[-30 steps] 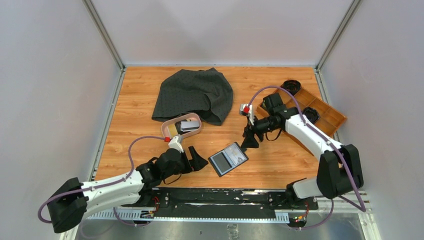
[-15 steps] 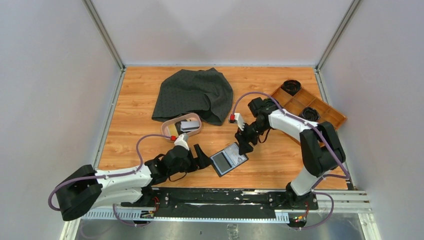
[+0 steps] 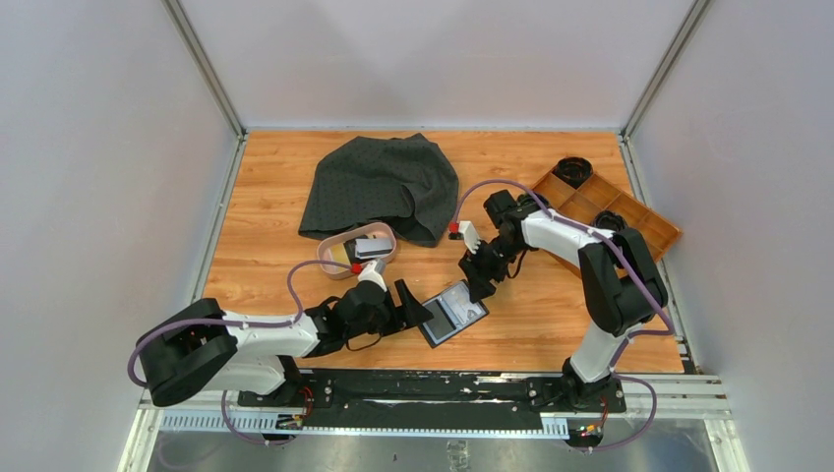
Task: Put the credit cards into the card holder
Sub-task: Close the card holder at the center of the board.
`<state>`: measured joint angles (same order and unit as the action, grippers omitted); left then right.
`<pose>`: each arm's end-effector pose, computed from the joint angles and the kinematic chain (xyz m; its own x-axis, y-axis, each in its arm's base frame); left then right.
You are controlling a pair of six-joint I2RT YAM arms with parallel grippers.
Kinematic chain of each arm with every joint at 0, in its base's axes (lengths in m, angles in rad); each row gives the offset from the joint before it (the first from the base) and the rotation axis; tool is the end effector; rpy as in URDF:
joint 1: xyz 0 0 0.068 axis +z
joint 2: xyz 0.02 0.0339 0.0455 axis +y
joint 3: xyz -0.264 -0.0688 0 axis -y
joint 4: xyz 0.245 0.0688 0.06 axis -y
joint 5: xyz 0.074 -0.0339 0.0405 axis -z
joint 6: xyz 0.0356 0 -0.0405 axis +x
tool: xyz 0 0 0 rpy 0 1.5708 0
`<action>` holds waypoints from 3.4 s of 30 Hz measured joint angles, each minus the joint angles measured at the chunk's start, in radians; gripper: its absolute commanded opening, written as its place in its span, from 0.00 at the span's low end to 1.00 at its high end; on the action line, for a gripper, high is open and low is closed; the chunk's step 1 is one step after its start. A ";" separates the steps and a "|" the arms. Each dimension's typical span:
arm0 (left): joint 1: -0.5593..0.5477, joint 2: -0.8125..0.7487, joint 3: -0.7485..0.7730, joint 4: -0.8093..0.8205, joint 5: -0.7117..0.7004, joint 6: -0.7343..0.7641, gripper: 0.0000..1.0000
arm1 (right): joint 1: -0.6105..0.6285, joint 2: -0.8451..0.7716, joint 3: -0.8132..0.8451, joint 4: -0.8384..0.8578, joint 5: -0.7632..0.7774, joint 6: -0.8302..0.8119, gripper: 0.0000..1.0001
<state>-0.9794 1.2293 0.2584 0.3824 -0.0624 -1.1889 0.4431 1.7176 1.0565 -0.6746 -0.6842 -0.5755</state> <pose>0.1192 -0.1735 0.1331 -0.8574 -0.3846 -0.3421 0.0108 0.6511 -0.7590 0.2727 0.1543 0.1728 -0.4838 -0.6965 -0.5299 -0.8685 0.3074 0.3889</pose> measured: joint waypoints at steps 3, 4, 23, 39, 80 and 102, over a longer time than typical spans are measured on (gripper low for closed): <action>-0.002 0.013 0.002 0.014 -0.001 -0.006 0.81 | 0.000 0.000 0.002 -0.004 0.001 0.000 0.65; -0.003 0.014 0.002 0.017 -0.002 -0.009 0.80 | 0.000 0.000 0.003 -0.006 0.002 0.000 0.65; -0.011 -0.029 -0.027 0.013 -0.033 0.002 0.80 | 0.055 -0.222 -0.046 0.024 -0.099 -0.097 0.64; -0.011 -0.018 -0.096 0.144 -0.050 -0.107 0.75 | 0.090 -0.035 -0.028 0.060 0.053 0.025 0.63; -0.022 0.439 -0.159 0.888 0.030 -0.173 0.57 | 0.089 0.043 0.029 0.044 0.109 0.089 0.56; -0.030 0.550 -0.115 1.083 0.095 -0.187 0.49 | 0.064 0.043 0.031 0.016 0.049 0.077 0.59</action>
<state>-1.0096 1.7790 0.1436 1.4654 0.0326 -1.3762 0.5072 1.7603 1.0874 -0.6586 -0.6350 -0.4988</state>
